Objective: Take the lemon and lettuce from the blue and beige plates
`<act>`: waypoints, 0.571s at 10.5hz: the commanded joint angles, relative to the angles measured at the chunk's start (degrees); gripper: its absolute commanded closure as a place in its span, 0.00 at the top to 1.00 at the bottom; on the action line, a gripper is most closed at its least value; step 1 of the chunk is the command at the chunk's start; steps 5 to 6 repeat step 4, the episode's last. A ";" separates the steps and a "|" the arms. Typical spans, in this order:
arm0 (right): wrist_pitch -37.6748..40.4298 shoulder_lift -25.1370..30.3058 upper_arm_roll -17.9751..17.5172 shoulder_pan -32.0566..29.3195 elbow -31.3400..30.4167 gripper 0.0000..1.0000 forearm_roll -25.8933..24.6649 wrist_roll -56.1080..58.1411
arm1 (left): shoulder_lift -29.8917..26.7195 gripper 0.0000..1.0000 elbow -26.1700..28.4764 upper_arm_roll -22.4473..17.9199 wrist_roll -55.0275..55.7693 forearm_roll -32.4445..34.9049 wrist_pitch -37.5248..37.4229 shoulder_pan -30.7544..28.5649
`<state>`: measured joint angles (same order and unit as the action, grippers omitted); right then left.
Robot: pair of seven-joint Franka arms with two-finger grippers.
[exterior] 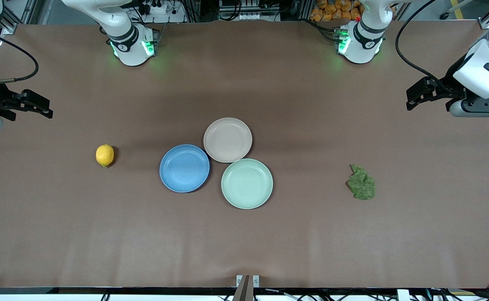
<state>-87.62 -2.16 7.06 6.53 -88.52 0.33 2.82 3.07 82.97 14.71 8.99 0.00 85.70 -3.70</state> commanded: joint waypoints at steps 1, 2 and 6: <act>0.17 0.14 -0.65 -0.30 0.63 1.00 0.46 -2.03 | -1.40 1.00 1.06 0.14 -0.37 -0.71 -0.27 -0.26; 0.00 0.14 -0.65 0.23 1.68 1.00 0.46 -2.46 | -1.48 1.00 1.06 0.14 -0.63 -0.79 -0.27 -0.34; 0.17 0.05 -0.56 0.23 2.30 1.00 0.46 -2.47 | -1.48 1.00 0.97 0.14 -0.81 -0.79 -0.27 -0.26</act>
